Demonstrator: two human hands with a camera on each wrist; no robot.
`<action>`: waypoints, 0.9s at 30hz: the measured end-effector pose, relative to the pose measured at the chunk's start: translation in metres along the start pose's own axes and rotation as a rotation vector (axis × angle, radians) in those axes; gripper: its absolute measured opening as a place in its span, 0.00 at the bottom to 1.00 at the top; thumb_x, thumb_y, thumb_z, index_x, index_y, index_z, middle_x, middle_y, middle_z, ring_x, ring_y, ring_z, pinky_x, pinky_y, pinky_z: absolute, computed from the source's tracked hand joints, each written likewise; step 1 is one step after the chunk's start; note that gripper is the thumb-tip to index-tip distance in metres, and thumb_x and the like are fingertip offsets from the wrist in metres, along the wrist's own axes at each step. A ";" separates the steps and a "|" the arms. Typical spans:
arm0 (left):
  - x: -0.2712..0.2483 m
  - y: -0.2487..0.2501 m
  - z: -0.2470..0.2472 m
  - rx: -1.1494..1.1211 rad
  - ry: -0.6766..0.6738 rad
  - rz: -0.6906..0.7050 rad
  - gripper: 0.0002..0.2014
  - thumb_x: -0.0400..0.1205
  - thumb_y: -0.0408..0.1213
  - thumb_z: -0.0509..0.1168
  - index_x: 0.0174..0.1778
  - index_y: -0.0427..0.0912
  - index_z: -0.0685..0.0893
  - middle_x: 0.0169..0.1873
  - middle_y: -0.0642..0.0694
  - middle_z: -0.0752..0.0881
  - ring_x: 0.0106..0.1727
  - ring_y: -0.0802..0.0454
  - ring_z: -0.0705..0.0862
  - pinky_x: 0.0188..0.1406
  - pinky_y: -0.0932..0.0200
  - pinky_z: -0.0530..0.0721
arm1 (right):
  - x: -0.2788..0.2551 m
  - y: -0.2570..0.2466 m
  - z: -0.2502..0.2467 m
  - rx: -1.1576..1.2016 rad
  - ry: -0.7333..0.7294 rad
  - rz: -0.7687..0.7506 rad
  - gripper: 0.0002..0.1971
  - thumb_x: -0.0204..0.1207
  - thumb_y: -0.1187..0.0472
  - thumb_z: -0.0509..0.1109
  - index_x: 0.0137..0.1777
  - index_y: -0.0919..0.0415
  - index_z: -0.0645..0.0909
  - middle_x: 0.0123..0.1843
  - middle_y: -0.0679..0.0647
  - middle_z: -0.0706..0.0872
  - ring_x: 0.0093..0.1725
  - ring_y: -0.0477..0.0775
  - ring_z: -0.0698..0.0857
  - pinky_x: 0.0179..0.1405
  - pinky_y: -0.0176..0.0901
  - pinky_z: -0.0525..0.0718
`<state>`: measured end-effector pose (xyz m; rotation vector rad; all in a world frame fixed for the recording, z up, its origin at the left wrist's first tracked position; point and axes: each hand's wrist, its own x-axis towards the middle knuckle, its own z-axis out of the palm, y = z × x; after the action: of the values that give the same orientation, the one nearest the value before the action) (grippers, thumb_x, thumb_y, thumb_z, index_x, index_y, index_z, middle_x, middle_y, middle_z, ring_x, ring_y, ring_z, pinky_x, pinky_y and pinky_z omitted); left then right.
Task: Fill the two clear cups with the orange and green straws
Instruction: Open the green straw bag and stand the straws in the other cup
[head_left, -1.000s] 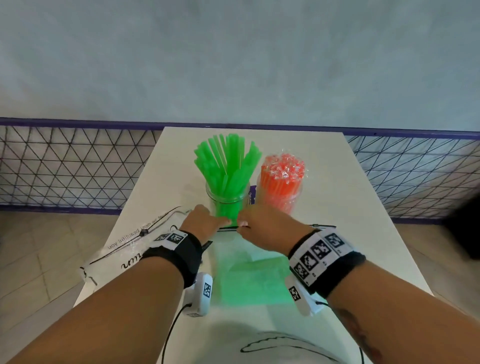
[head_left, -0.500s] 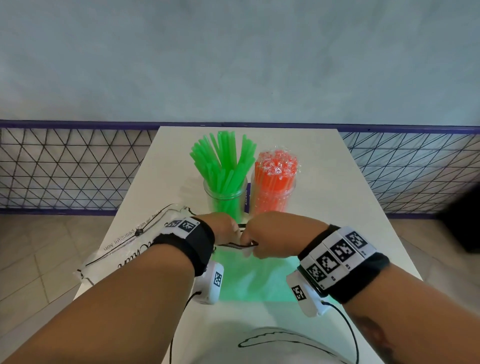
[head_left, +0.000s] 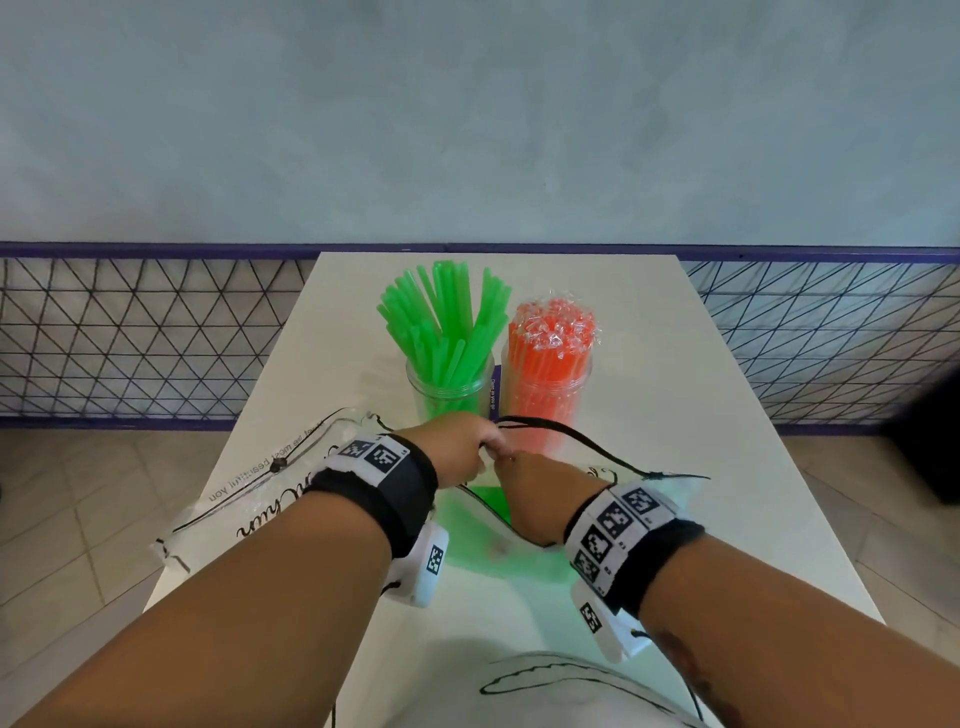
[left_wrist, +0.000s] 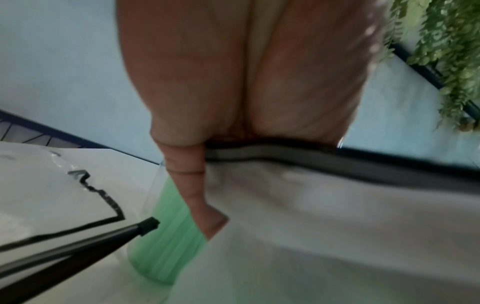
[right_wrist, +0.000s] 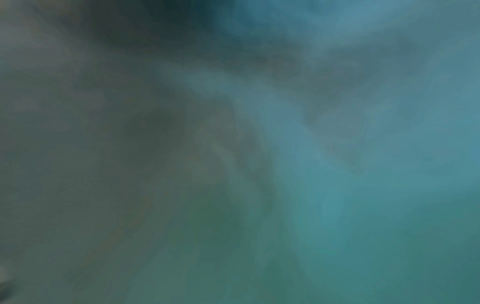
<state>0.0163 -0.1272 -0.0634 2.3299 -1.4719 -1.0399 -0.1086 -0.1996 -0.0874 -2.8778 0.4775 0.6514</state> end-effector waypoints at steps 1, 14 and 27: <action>0.000 -0.001 0.001 -0.016 -0.003 0.000 0.28 0.80 0.16 0.59 0.70 0.45 0.83 0.69 0.49 0.83 0.67 0.52 0.82 0.40 0.70 0.74 | 0.000 -0.001 0.008 0.003 0.002 0.020 0.23 0.76 0.68 0.63 0.72 0.66 0.69 0.59 0.61 0.83 0.51 0.62 0.84 0.47 0.54 0.84; -0.005 -0.018 -0.005 -0.039 -0.245 -0.125 0.38 0.77 0.24 0.65 0.80 0.60 0.68 0.80 0.57 0.69 0.66 0.49 0.80 0.51 0.57 0.88 | 0.010 0.014 0.013 0.047 0.125 -0.047 0.21 0.72 0.59 0.68 0.66 0.60 0.79 0.52 0.57 0.85 0.52 0.60 0.84 0.41 0.45 0.79; -0.010 -0.031 -0.011 -0.377 -0.305 -0.246 0.23 0.79 0.17 0.66 0.67 0.43 0.81 0.57 0.47 0.88 0.55 0.44 0.88 0.54 0.54 0.89 | -0.006 0.033 -0.032 0.494 0.101 -0.111 0.09 0.72 0.61 0.74 0.51 0.54 0.81 0.38 0.49 0.83 0.33 0.48 0.80 0.28 0.34 0.75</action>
<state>0.0429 -0.1052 -0.0666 2.1805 -0.9698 -1.6375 -0.1127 -0.2358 -0.0589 -2.4518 0.4177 0.3136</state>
